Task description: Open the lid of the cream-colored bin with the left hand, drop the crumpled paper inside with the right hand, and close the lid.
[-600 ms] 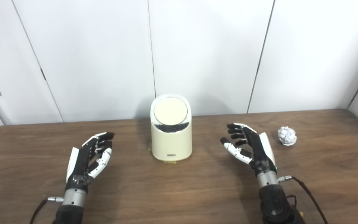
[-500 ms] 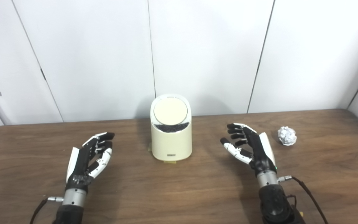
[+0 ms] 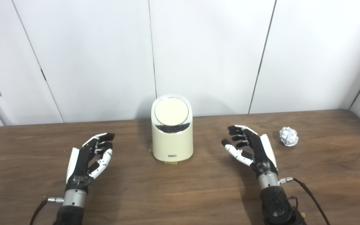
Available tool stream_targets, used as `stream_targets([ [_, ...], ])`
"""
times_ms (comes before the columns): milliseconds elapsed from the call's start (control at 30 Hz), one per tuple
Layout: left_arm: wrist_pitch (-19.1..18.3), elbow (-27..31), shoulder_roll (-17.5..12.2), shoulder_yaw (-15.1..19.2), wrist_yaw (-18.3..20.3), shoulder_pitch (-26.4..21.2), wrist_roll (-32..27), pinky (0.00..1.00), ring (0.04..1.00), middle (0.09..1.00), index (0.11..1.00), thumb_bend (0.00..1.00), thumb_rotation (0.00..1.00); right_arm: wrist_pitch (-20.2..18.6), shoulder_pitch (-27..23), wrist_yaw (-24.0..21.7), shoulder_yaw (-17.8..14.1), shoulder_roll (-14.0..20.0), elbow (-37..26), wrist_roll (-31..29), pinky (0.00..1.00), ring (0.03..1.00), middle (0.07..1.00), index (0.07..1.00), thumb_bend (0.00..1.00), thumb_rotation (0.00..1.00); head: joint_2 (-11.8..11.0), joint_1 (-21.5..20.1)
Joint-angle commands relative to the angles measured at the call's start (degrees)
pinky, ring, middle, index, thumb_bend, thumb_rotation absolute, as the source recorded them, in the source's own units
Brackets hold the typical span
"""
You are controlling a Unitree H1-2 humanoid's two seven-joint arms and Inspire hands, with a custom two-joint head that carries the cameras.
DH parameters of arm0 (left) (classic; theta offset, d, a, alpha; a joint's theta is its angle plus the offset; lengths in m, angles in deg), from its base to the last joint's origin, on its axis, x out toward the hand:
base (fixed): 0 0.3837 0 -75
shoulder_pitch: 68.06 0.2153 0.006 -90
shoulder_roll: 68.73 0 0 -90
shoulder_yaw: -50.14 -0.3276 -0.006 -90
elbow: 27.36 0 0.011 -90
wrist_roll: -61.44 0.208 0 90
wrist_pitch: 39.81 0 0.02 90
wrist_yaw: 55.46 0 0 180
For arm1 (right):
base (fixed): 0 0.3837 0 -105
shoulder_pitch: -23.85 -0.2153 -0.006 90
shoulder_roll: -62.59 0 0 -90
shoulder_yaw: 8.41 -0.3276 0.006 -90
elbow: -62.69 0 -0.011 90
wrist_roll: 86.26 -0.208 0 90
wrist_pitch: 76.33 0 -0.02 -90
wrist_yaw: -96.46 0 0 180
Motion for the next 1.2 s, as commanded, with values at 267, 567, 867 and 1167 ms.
stream_targets([
  [267, 1.5, 1.1, -0.6, -0.1, -0.4, -2.0, -0.3, 0.63, 0.725, 0.757, 0.745, 0.21, 0.40, 1.2, -2.4, 0.4, -0.2, 0.3, -2.1, 0.1, 0.56, 0.668, 0.691, 0.683, 0.31, 0.42, 0.2, 0.2],
  [567, 1.7, 0.7, -0.9, -0.2, -0.6, -2.1, 0.1, 0.62, 0.720, 0.755, 0.743, 0.20, 0.40, 1.2, -2.5, 0.3, -0.2, 0.2, -1.9, -0.1, 0.57, 0.675, 0.697, 0.687, 0.30, 0.41, 0.1, 0.0],
  [867, 2.0, 1.4, -1.2, -0.5, -1.2, -2.7, 1.4, 0.63, 0.725, 0.753, 0.742, 0.20, 0.39, 0.9, -2.8, 0.6, 0.0, 0.0, -1.2, 0.5, 0.58, 0.678, 0.697, 0.688, 0.30, 0.44, -0.5, 0.0],
  [1167, 1.5, 2.4, -0.8, -0.4, -0.8, -2.2, 1.1, 0.63, 0.728, 0.757, 0.746, 0.20, 0.40, 1.6, -2.6, 0.6, -0.1, 0.1, -1.2, 0.1, 0.59, 0.683, 0.701, 0.690, 0.30, 0.42, -0.6, 0.3],
])
